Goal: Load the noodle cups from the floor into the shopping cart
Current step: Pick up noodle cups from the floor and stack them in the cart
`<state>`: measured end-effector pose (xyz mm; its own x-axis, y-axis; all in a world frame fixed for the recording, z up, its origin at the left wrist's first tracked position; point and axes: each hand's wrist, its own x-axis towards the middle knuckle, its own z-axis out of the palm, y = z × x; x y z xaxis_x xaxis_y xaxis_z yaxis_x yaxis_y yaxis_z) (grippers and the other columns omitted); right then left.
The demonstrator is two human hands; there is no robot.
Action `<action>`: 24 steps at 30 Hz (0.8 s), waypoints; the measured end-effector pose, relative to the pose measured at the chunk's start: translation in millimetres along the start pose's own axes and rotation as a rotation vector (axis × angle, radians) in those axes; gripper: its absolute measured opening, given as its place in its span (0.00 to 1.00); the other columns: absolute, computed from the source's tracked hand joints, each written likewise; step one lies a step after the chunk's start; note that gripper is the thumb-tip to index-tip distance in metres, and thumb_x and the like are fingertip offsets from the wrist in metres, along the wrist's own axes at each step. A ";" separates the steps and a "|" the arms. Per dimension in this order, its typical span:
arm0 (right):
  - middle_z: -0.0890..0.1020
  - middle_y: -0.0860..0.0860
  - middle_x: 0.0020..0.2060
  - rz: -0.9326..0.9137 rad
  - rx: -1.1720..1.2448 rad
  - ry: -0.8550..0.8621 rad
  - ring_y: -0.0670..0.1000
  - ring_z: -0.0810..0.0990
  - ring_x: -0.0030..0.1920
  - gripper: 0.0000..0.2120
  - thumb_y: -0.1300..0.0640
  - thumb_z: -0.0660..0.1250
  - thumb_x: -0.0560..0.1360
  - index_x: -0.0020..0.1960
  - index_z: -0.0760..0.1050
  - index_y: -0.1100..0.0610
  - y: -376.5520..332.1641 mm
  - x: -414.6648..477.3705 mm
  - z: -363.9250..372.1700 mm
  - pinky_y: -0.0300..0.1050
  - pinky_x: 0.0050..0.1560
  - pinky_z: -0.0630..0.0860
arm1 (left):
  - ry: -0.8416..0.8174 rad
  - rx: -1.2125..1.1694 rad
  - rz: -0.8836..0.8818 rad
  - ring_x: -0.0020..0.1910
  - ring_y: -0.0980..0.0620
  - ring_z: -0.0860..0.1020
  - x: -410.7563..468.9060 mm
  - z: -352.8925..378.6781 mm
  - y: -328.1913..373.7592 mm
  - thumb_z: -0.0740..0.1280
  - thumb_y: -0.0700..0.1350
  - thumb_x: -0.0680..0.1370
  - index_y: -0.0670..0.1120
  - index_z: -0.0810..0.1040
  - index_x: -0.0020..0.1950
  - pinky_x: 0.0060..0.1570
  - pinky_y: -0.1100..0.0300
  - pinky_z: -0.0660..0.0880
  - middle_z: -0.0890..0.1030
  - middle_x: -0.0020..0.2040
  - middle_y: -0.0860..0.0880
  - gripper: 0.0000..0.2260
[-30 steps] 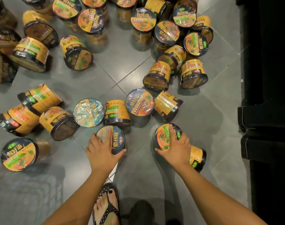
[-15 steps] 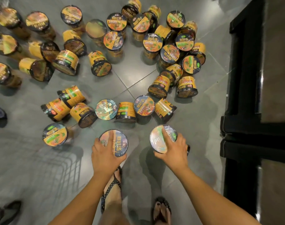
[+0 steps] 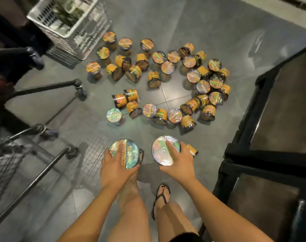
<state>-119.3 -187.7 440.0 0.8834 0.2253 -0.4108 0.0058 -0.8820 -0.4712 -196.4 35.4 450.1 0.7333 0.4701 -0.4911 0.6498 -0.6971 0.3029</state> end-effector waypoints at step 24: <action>0.74 0.59 0.60 -0.870 0.055 -0.093 0.54 0.70 0.60 0.44 0.30 0.70 0.59 0.68 0.74 0.53 -444.9 -9.0 22.9 0.41 0.61 0.66 | 0.464 -0.288 -0.385 0.67 0.42 0.68 -118.0 -264.3 -204.8 0.65 0.76 0.59 0.59 0.61 0.74 0.54 0.46 0.77 0.63 0.72 0.46 0.47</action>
<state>-140.5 212.2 635.5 0.5342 0.8438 0.0505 0.6349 -0.3610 -0.6831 -363.2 265.8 661.9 0.4063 0.8856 -0.2251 0.8628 -0.2908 0.4135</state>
